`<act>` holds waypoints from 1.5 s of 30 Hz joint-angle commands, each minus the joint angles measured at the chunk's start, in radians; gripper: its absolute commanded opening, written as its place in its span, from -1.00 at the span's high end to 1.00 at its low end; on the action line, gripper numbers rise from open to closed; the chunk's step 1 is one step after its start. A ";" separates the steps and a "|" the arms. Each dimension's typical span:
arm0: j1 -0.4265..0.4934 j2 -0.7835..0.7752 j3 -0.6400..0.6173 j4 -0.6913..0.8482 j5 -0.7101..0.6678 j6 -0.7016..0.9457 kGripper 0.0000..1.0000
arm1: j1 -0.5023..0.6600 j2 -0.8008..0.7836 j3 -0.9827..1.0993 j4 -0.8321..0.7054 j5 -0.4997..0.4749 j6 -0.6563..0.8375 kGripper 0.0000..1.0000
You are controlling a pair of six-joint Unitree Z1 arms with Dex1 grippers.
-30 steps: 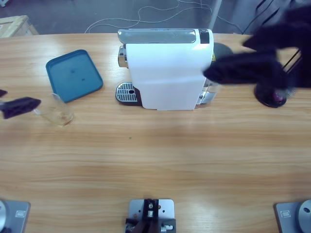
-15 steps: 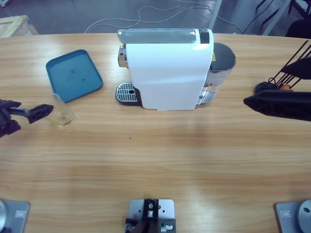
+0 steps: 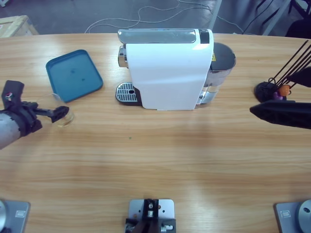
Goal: Pour coffee
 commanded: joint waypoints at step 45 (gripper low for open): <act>0.544 0.296 -0.694 0.531 -1.315 1.342 1.00 | 0.013 -0.324 0.043 0.332 -0.090 -0.068 -1.00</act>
